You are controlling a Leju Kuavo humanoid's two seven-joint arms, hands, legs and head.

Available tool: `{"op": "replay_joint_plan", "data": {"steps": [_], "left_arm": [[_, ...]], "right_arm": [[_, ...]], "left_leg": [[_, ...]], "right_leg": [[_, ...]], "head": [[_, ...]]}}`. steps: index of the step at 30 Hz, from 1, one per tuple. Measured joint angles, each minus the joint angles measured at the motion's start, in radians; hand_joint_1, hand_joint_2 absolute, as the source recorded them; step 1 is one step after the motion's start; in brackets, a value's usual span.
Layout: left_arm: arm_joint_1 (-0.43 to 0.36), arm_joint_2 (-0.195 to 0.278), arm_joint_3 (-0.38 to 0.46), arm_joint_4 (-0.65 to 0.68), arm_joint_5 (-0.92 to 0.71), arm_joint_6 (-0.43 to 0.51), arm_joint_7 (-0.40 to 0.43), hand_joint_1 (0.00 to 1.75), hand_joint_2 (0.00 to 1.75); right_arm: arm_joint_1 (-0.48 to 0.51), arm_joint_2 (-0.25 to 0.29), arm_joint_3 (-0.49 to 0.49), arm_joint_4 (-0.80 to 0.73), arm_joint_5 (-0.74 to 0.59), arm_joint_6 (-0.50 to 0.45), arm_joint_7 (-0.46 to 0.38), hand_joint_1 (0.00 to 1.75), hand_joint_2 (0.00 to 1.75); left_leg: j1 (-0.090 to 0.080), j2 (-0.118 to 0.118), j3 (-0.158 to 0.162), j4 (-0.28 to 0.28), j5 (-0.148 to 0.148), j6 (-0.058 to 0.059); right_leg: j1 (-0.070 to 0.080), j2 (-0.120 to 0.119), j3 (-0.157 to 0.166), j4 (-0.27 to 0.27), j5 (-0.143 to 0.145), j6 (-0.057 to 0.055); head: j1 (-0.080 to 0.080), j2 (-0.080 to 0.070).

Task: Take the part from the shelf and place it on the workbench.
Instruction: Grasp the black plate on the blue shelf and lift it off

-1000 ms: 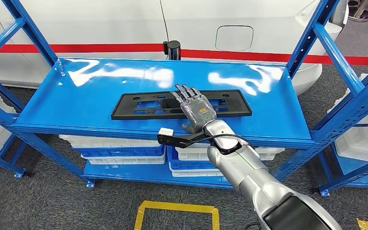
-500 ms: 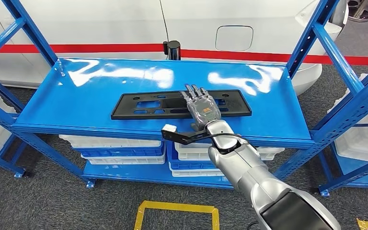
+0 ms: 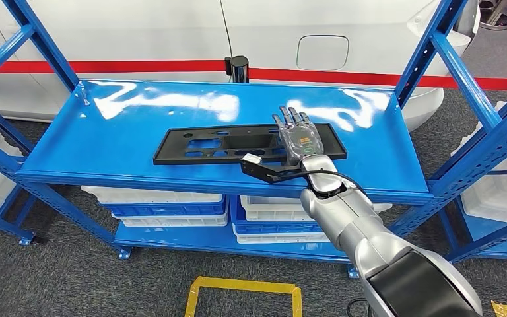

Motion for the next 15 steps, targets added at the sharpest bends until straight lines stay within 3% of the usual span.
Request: {"op": "replay_joint_plan", "data": {"steps": [2, 15], "left_arm": [[0.000, 0.000, 0.000, 0.000, -0.002, 0.000, 0.000, 0.00, 1.75], [0.000, 0.000, 0.000, 0.000, -0.011, -0.010, 0.002, 0.00, 1.75]], "right_arm": [[-0.001, -0.005, -0.007, 0.006, 0.000, 0.002, 0.000, 1.75, 1.75], [-0.001, -0.033, -0.030, 0.026, 0.002, 0.015, -0.026, 1.75, 1.75]], "left_leg": [[0.000, 0.000, 0.000, 0.000, 0.000, 0.000], [0.000, 0.000, 0.000, 0.000, 0.000, 0.000]], "right_leg": [[0.000, 0.000, 0.000, 0.000, 0.000, 0.000], [0.000, 0.000, 0.000, 0.000, 0.000, 0.000]], "head": [[0.000, 0.000], [0.000, 0.000]]}}
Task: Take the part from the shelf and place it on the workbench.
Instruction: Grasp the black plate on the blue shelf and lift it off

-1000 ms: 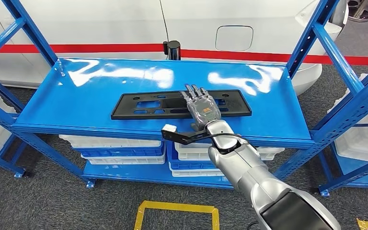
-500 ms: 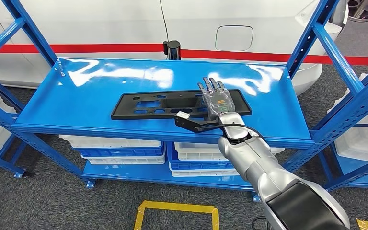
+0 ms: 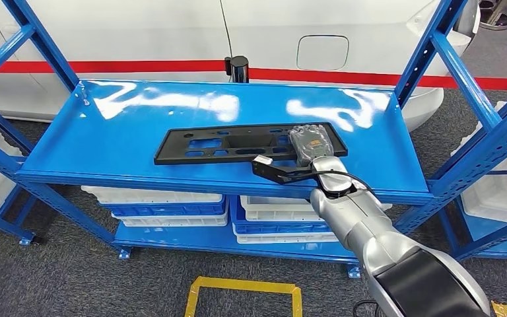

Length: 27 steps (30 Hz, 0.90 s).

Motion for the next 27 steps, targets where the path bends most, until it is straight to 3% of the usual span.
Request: {"op": "replay_joint_plan", "data": {"steps": [19, 23, 27], "left_arm": [[0.000, -0.003, 0.019, 0.000, 0.020, 0.022, -0.012, 0.00, 1.75], [0.000, -0.003, 0.026, 0.000, 0.009, -0.020, 0.040, 0.00, 1.75], [-0.001, -0.002, 0.025, 0.000, -0.028, -0.064, 0.144, 0.00, 1.75]], "right_arm": [[0.039, -0.010, -0.041, -0.078, 0.015, -0.042, -0.072, 1.75, 1.75], [0.047, -0.011, -0.058, -0.115, -0.018, -0.042, -0.139, 1.75, 1.75], [0.077, -0.020, -0.076, -0.193, -0.076, -0.029, -0.234, 1.75, 1.75]], "left_leg": [[0.000, 0.000, 0.000, 0.000, 0.000, 0.000], [0.000, 0.000, -0.001, 0.000, 0.000, 0.000], [0.000, 0.000, 0.000, 0.000, 0.000, 0.000]], "right_leg": [[0.000, 0.000, 0.000, 0.000, 0.000, 0.000], [0.000, 0.000, 0.000, 0.000, 0.000, 0.000], [0.000, 0.001, 0.000, 0.000, 0.000, 0.000]], "head": [[0.000, 0.000], [0.000, 0.000], [0.000, 0.000]]}}
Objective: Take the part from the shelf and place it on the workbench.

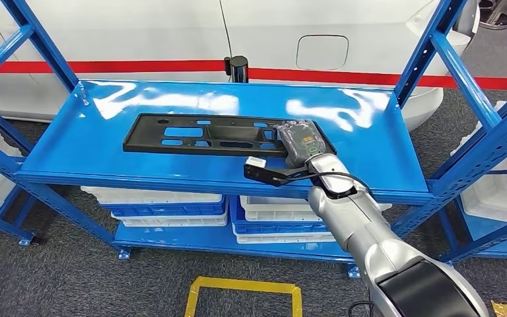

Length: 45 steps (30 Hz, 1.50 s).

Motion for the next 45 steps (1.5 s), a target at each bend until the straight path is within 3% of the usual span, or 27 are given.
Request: {"op": "replay_joint_plan", "data": {"steps": [5, 11, 13, 15, 16, 17, 19, 21, 22, 23, 25, 26, 27, 28, 30, 31, 33, 35, 36, 37, 38, 40, 42, 45], "left_arm": [[0.005, 0.003, -0.018, 0.000, -0.071, -0.049, 0.097, 0.00, 1.75], [0.004, 0.007, -0.029, 0.000, -0.082, -0.048, 0.103, 0.00, 1.75], [0.002, 0.008, -0.029, 0.000, -0.082, -0.056, 0.097, 0.00, 1.75], [0.000, 0.009, -0.029, -0.001, -0.083, -0.061, 0.093, 0.00, 1.75], [-0.002, 0.008, -0.030, -0.001, -0.085, -0.063, 0.092, 0.00, 1.75], [-0.004, 0.006, -0.031, -0.001, -0.087, -0.065, 0.092, 0.00, 1.75], [-0.008, 0.004, -0.034, -0.001, -0.093, -0.070, 0.093, 0.00, 1.75], [-0.010, 0.001, -0.037, -0.001, -0.096, -0.073, 0.094, 0.00, 1.75], [-0.009, -0.001, -0.038, -0.001, -0.097, -0.073, 0.095, 0.00, 1.75], [-0.008, -0.002, -0.039, -0.001, -0.097, -0.073, 0.095, 0.00, 1.75], [-0.007, -0.001, -0.041, -0.001, -0.097, -0.072, 0.094, 0.00, 1.75], [-0.009, 0.000, -0.042, -0.001, -0.097, -0.072, 0.093, 0.00, 1.75], [-0.010, 0.001, -0.043, -0.002, -0.097, -0.072, 0.092, 0.00, 1.75], [-0.012, 0.001, -0.043, -0.002, -0.097, -0.072, 0.092, 0.00, 1.75], [-0.014, -0.001, -0.044, -0.002, -0.097, -0.072, 0.091, 0.00, 1.75], [-0.015, -0.002, -0.044, -0.002, -0.097, -0.072, 0.091, 0.00, 1.75], [-0.015, -0.002, -0.044, -0.002, -0.098, -0.072, 0.091, 0.00, 1.75], [-0.014, -0.002, -0.044, -0.002, -0.099, -0.072, 0.092, 0.00, 1.75], [-0.014, -0.001, -0.044, -0.002, -0.099, -0.072, 0.092, 0.00, 1.75], [-0.013, -0.001, -0.044, -0.002, -0.100, -0.073, 0.092, 0.00, 1.75], [-0.013, -0.001, -0.044, -0.002, -0.101, -0.073, 0.092, 0.00, 1.75], [-0.014, -0.001, -0.044, -0.002, -0.103, -0.074, 0.092, 0.00, 1.75], [-0.016, -0.001, -0.044, -0.002, -0.105, -0.074, 0.092, 0.00, 1.75], [-0.017, -0.001, -0.044, -0.002, -0.106, -0.074, 0.092, 0.00, 1.75]], "right_arm": [[0.085, -0.054, -0.009, -0.131, -0.067, 0.040, -0.034, 1.75, 1.75], [0.137, -0.117, -0.025, -0.223, -0.089, 0.049, -0.024, 1.75, 1.75], [0.142, -0.132, -0.038, -0.239, -0.093, 0.051, -0.010, 1.75, 1.75], [0.148, -0.144, -0.053, -0.257, -0.095, 0.052, 0.002, 1.75, 1.75], [0.150, -0.151, -0.060, -0.266, -0.094, 0.053, 0.007, 1.75, 1.75], [0.153, -0.159, -0.068, -0.273, -0.094, 0.053, 0.010, 1.75, 1.75], [0.158, -0.175, -0.080, -0.284, -0.092, 0.054, 0.014, 1.75, 1.75], [0.171, -0.188, -0.090, -0.290, -0.088, 0.054, 0.018, 1.75, 1.75], [0.180, -0.193, -0.094, -0.292, -0.086, 0.054, 0.020, 1.75, 1.75], [0.187, -0.196, -0.098, -0.294, -0.082, 0.053, 0.022, 1.75, 1.75], [0.198, -0.199, -0.105, -0.299, -0.073, 0.053, 0.027, 1.75, 1.75], [0.202, -0.199, -0.107, -0.302, -0.067, 0.052, 0.030, 1.75, 1.75], [0.206, -0.198, -0.109, -0.306, -0.061, 0.052, 0.033, 1.75, 1.75], [0.208, -0.198, -0.110, -0.309, -0.057, 0.051, 0.036, 1.75, 1.75], [0.209, -0.198, -0.114, -0.316, -0.048, 0.051, 0.040, 1.75, 1.75], [0.208, -0.197, -0.116, -0.321, -0.044, 0.051, 0.042, 1.75, 1.75], [0.210, -0.196, -0.122, -0.329, -0.036, 0.053, 0.048, 1.75, 1.75], [0.214, -0.195, -0.127, -0.332, -0.030, 0.054, 0.051, 1.75, 1.75], [0.217, -0.195, -0.128, -0.333, -0.026, 0.054, 0.051, 1.75, 1.75], [0.221, -0.195, -0.129, -0.333, -0.023, 0.055, 0.051, 1.75, 1.75], [0.225, -0.195, -0.130, -0.334, -0.021, 0.055, 0.051, 1.75, 1.75], [0.230, -0.194, -0.133, -0.338, -0.019, 0.056, 0.052, 1.75, 1.75], [0.231, -0.194, -0.138, -0.342, -0.018, 0.056, 0.054, 1.75, 1.75], [0.233, -0.195, -0.145, -0.347, -0.013, 0.059, 0.055, 1.75, 1.75]], "left_leg": [[-0.001, -0.002, -0.002, 0.000, 0.000, 0.000], [-0.001, -0.001, -0.001, 0.001, -0.001, 0.001], [-0.001, -0.002, -0.004, 0.005, -0.002, 0.004], [0.001, 0.001, 0.006, -0.015, 0.010, 0.020], [0.002, 0.004, 0.020, -0.040, 0.023, 0.034], [0.005, 0.007, 0.033, -0.063, 0.035, 0.044], [0.010, 0.012, 0.047, -0.088, 0.049, 0.054], [0.013, 0.012, 0.046, -0.086, 0.049, 0.049], [0.017, 0.011, 0.045, -0.081, 0.046, 0.044], [0.023, 0.009, 0.043, -0.071, 0.040, 0.034], [0.038, 0.008, 0.033, -0.042, 0.021, 0.006], [0.044, 0.009, 0.028, -0.027, 0.011, -0.009], [0.047, 0.009, 0.027, -0.023, 0.009, -0.019], [0.048, 0.012, 0.029, -0.028, 0.011, -0.025], [0.050, 0.017, 0.035, -0.043, 0.020, -0.036], [0.050, 0.018, 0.031, -0.036, 0.011, -0.040], [0.047, 0.013, -0.007, 0.045, -0.043, -0.038], [0.038, 0.006, -0.078, 0.193, -0.116, -0.031], [0.034, 0.005, -0.108, 0.252, -0.137, -0.027], [0.031, 0.004, -0.122, 0.278, -0.140, -0.021], [0.027, 0.004, -0.115, 0.264, -0.122, -0.014], [0.021, 0.003, -0.048, 0.138, -0.057, 0.003], [0.011, 0.001, 0.010, 0.026, -0.019, 0.013], [-0.003, 0.000, 0.013, 0.001, -0.008, 0.027]], "right_leg": [[0.000, -0.001, 0.000, 0.000, 0.000, 0.000], [-0.001, -0.001, 0.000, 0.000, 0.000, 0.000], [-0.012, -0.001, 0.003, -0.007, 0.004, 0.006], [-0.015, 0.000, 0.009, -0.021, 0.012, 0.018], [-0.008, -0.001, 0.008, -0.017, 0.010, 0.019], [-0.005, -0.001, -0.002, 0.005, -0.001, 0.017], [-0.005, -0.003, -0.053, 0.115, -0.050, 0.007], [-0.014, -0.003, -0.108, 0.231, -0.091, 0.012], [-0.020, -0.004, -0.115, 0.245, -0.092, 0.022], [-0.027, -0.005, -0.100, 0.216, -0.075, 0.037], [-0.039, -0.008, -0.034, 0.093, -0.029, 0.071], [-0.041, -0.005, -0.004, 0.038, -0.015, 0.078], [-0.038, -0.001, 0.016, 0.006, -0.008, 0.076], [-0.029, 0.004, 0.021, -0.002, -0.009, 0.066], [-0.022, 0.005, 0.024, -0.012, -0.002, 0.039], [-0.021, 0.005, 0.022, -0.013, -0.001, 0.027], [-0.026, 0.003, 0.022, -0.019, 0.005, 0.006], [-0.019, 0.001, 0.018, -0.022, 0.010, -0.005], [-0.015, 0.001, 0.014, -0.022, 0.012, -0.008], [-0.011, 0.001, 0.012, -0.022, 0.014, -0.011], [-0.008, 0.001, 0.011, -0.022, 0.015, -0.012], [-0.006, 0.002, 0.012, -0.022, 0.018, -0.010], [0.000, 0.003, 0.010, -0.021, 0.023, -0.002], [0.004, 0.004, 0.006, -0.028, 0.033, 0.017]], "head": [[0.000, 0.000], [0.000, 0.000], [0.000, 0.000], [-0.004, 0.000], [-0.005, 0.000], [-0.004, 0.000], [0.002, 0.000], [0.004, 0.000], [0.004, 0.000], [0.004, 0.000], [0.003, 0.000], [0.004, 0.000], [0.004, 0.000], [0.003, 0.000], [-0.001, 0.000], [-0.004, 0.000], [-0.010, 0.000], [-0.014, 0.000], [-0.015, 0.000], [-0.015, 0.000], [-0.015, 0.000], [-0.016, 0.000], [-0.015, 0.000], [-0.010, 0.000]]}}
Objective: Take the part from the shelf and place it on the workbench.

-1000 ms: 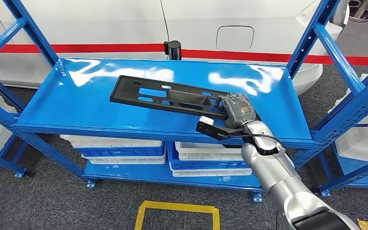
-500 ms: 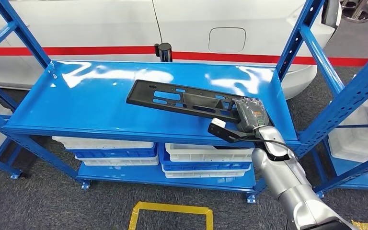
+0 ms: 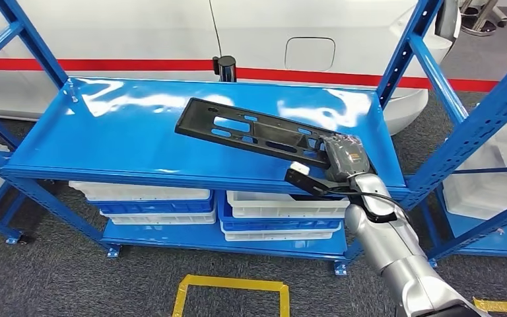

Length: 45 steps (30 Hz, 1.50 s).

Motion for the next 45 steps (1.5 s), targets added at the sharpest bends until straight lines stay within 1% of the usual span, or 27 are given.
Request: {"op": "replay_joint_plan", "data": {"steps": [2, 3, 5, 7, 8, 10, 12, 13, 14, 17, 18, 20, 21, 22, 23, 24, 26, 28, 32, 33, 35, 37, 38, 39, 41, 43, 45], "left_arm": [[0.000, 0.000, 0.000, 0.000, 0.000, 0.000, 0.000, 0.00, 1.75], [0.000, -0.001, 0.000, 0.000, 0.000, 0.000, 0.000, 0.00, 1.75], [0.000, -0.001, 0.000, 0.000, 0.000, -0.002, 0.000, 0.00, 1.75], [0.001, -0.001, 0.000, 0.000, 0.000, -0.004, 0.000, 0.00, 1.75], [0.002, -0.001, 0.000, 0.000, 0.000, -0.005, 0.000, 0.00, 1.75], [0.001, -0.002, 0.000, 0.000, -0.001, -0.006, 0.000, 0.00, 1.75], [0.000, -0.001, 0.000, 0.000, -0.002, -0.006, 0.000, 0.00, 1.75], [0.000, -0.001, 0.000, 0.000, -0.003, -0.006, 0.000, 0.00, 1.75], [0.000, -0.001, 0.000, 0.000, -0.003, -0.006, 0.000, 0.00, 1.75], [0.000, 0.000, 0.000, -0.001, -0.003, -0.006, -0.001, 0.00, 1.75], [0.000, 0.001, 0.000, -0.001, -0.003, -0.006, -0.001, 0.00, 1.75], [0.001, 0.001, 0.000, -0.001, -0.003, -0.006, -0.001, 0.00, 1.75], [0.001, 0.001, 0.000, -0.001, -0.003, -0.006, -0.001, 0.00, 1.75], [0.002, 0.002, 0.000, -0.001, -0.003, -0.006, -0.001, 0.00, 1.75], [0.002, 0.002, 0.000, -0.001, -0.002, -0.006, -0.001, 0.00, 1.75], [0.002, 0.002, 0.000, -0.001, -0.002, -0.006, -0.001, 0.00, 1.75], [0.002, 0.003, 0.000, -0.001, -0.002, -0.006, -0.001, 0.00, 1.75], [0.001, 0.004, 0.000, -0.001, -0.001, -0.006, -0.001, 0.00, 1.75], [0.003, 0.004, 0.000, -0.001, 0.000, -0.006, -0.001, 0.00, 1.75], [0.002, 0.004, 0.000, -0.001, 0.000, -0.006, -0.001, 0.00, 1.75], [0.002, 0.004, 0.000, -0.001, 0.000, -0.006, -0.001, 0.00, 1.75], [0.002, 0.004, 0.000, -0.001, -0.001, -0.006, -0.001, 0.00, 1.75], [0.003, 0.004, 0.000, -0.001, -0.001, -0.006, -0.001, 0.00, 1.75], [0.003, 0.003, 0.000, -0.001, -0.002, -0.007, -0.001, 0.00, 1.75], [0.003, 0.002, 0.000, -0.001, -0.002, -0.010, -0.001, 0.00, 1.75], [0.002, 0.000, 0.000, -0.001, -0.003, -0.012, 0.000, 0.00, 1.75], [0.003, 0.000, 0.000, -0.001, -0.003, -0.012, 0.000, 0.00, 1.75]], "right_arm": [[0.002, -0.002, -0.006, -0.002, 0.002, 0.004, 0.000, 1.75, 1.75], [0.002, -0.003, -0.008, -0.004, 0.003, 0.004, 0.000, 1.75, 1.75], [0.005, -0.004, -0.011, -0.005, 0.005, 0.006, -0.001, 1.75, 1.75], [0.010, -0.004, -0.013, -0.006, 0.007, 0.007, -0.001, 1.75, 1.75], [0.013, -0.004, -0.013, -0.006, 0.008, 0.008, -0.001, 1.75, 1.75], [0.014, -0.004, -0.014, -0.009, 0.011, 0.009, -0.001, 1.75, 1.75], [0.012, -0.004, -0.016, -0.014, 0.011, 0.010, -0.001, 1.75, 1.75], [0.011, -0.003, -0.018, -0.017, 0.012, 0.011, -0.001, 1.75, 1.75], [0.011, -0.003, -0.018, -0.019, 0.012, 0.012, -0.001, 1.75, 1.75], [0.010, -0.002, -0.021, -0.024, 0.014, 0.016, -0.001, 1.75, 1.75], [0.009, -0.001, -0.022, -0.026, 0.014, 0.016, -0.001, 1.75, 1.75], [0.008, 0.001, -0.022, -0.028, 0.014, 0.018, -0.002, 1.75, 1.75], [0.009, 0.002, -0.022, -0.028, 0.015, 0.018, -0.002, 1.75, 1.75], [0.010, 0.002, -0.022, -0.028, 0.016, 0.019, -0.002, 1.75, 1.75], [0.010, 0.002, -0.022, -0.028, 0.017, 0.020, -0.003, 1.75, 1.75], [0.011, 0.002, -0.022, -0.028, 0.018, 0.021, -0.003, 1.75, 1.75], [0.011, 0.004, -0.022, -0.029, 0.018, 0.023, -0.004, 1.75, 1.75], [0.011, 0.006, -0.023, -0.030, 0.018, 0.023, -0.004, 1.75, 1.75], [0.015, 0.007, -0.025, -0.031, 0.018, 0.023, -0.004, 1.75, 1.75], [0.015, 0.007, -0.026, -0.031, 0.017, 0.023, -0.004, 1.75, 1.75], [0.018, 0.007, -0.029, -0.031, 0.017, 0.023, -0.002, 1.75, 1.75], [0.023, 0.007, -0.031, -0.031, 0.018, 0.023, -0.001, 1.75, 1.75], [0.025, 0.007, -0.031, -0.031, 0.019, 0.024, -0.001, 1.75, 1.75], [0.025, 0.006, -0.031, -0.031, 0.020, 0.024, -0.001, 1.75, 1.75], [0.024, 0.006, -0.034, -0.031, 0.022, 0.025, -0.001, 1.75, 1.75], [0.021, 0.007, -0.037, -0.033, 0.024, 0.025, 0.000, 1.75, 1.75], [0.021, 0.007, -0.039, -0.034, 0.027, 0.025, 0.000, 1.75, 1.75]], "left_leg": [[-0.005, 0.002, -0.004, -0.006, 0.015, 0.018], [-0.006, 0.003, -0.006, -0.010, 0.022, 0.026], [-0.011, 0.004, -0.015, -0.010, 0.028, 0.036], [-0.016, 0.004, -0.021, -0.009, 0.031, 0.040], [-0.018, 0.004, -0.022, -0.009, 0.031, 0.040], [-0.023, 0.003, -0.022, -0.005, 0.031, 0.039], [-0.030, 0.002, -0.026, 0.003, 0.027, 0.034], [-0.032, 0.002, -0.030, 0.006, 0.026, 0.030], [-0.034, 0.002, -0.032, 0.008, 0.026, 0.027], [-0.030, -0.001, -0.043, 0.027, 0.009, 0.014], [-0.028, -0.002, -0.058, 0.061, -0.015, 0.008], [-0.020, -0.003, -0.112, 0.183, -0.085, -0.006], [-0.016, -0.003, -0.143, 0.249, -0.114, -0.011], [-0.013, -0.003, -0.163, 0.292, -0.125, -0.016], [-0.010, -0.003, -0.169, 0.304, -0.120, -0.018], [-0.007, -0.003, -0.152, 0.273, -0.095, -0.019], [-0.005, -0.004, -0.082, 0.140, -0.029, -0.014], [-0.008, -0.005, -0.033, 0.041, 0.005, -0.006], [-0.012, -0.002, -0.035, 0.012, 0.027, 0.022], [-0.012, 0.000, -0.037, 0.006, 0.035, 0.031], [-0.012, 0.002, -0.046, 0.001, 0.047, 0.042], [-0.013, 0.002, -0.059, 0.003, 0.055, 0.044], [-0.014, 0.002, -0.065, 0.004, 0.059, 0.042], [-0.014, 0.002, -0.069, 0.006, 0.062, 0.040], [-0.014, 0.001, -0.077, 0.013, 0.067, 0.034], [-0.018, 0.000, -0.085, 0.020, 0.072, 0.025], [-0.021, 0.000, -0.092, 0.021, 0.081, 0.013]], "right_leg": [[0.000, -0.002, -0.018, 0.024, -0.014, 0.006], [0.000, -0.004, -0.040, 0.066, -0.038, 0.002], [-0.002, -0.005, -0.105, 0.213, -0.107, -0.010], [-0.001, -0.005, -0.148, 0.322, -0.145, -0.008], [0.000, -0.005, -0.140, 0.317, -0.140, -0.002], [0.003, -0.006, -0.066, 0.190, -0.095, 0.007], [0.010, -0.008, 0.008, 0.056, -0.059, 0.001], [0.013, -0.009, 0.025, 0.023, -0.052, -0.006], [0.017, -0.010, 0.028, 0.017, -0.053, -0.013], [0.005, -0.010, 0.027, 0.010, -0.045, -0.031], [0.000, -0.011, 0.028, 0.008, -0.042, -0.038], [-0.002, -0.012, 0.025, 0.007, -0.039, -0.047], [-0.002, -0.012, 0.024, 0.008, -0.039, -0.048], [-0.002, -0.012, 0.022, 0.008, -0.038, -0.048], [-0.002, -0.012, 0.021, 0.009, -0.038, -0.048], [-0.002, -0.012, 0.021, 0.011, -0.038, -0.048], [0.000, -0.011, 0.021, 0.015, -0.037, -0.045], [0.006, -0.010, 0.015, 0.019, -0.034, -0.039], [0.009, -0.011, -0.004, 0.027, -0.033, -0.017], [0.008, -0.011, -0.018, 0.055, -0.051, -0.017], [0.007, -0.011, -0.070, 0.176, -0.118, -0.025], [0.006, -0.011, -0.118, 0.306, -0.173, -0.024], [0.005, -0.011, -0.118, 0.324, -0.179, -0.018], [0.005, -0.012, -0.094, 0.297, -0.170, -0.011], [0.004, -0.013, -0.005, 0.151, -0.132, 0.001], [0.007, -0.012, 0.056, 0.042, -0.104, -0.001], [0.013, -0.010, 0.061, 0.025, -0.092, -0.014]], "head": [[0.002, 0.000], [0.004, 0.000], [0.007, 0.000], [0.010, 0.000], [0.012, 0.000], [0.013, 0.000], [0.014, 0.000], [0.013, 0.000], [0.013, 0.000], [0.011, 0.000], [0.008, 0.000], [0.003, 0.000], [0.002, 0.000], [0.002, 0.000], [0.001, 0.000], [0.001, 0.000], [0.000, 0.000], [0.001, 0.000], [0.004, 0.000], [0.005, 0.000], [0.008, 0.000], [0.011, 0.000], [0.012, 0.000], [0.013, 0.000], [0.014, 0.000], [0.014, 0.000], [0.014, 0.000]]}}
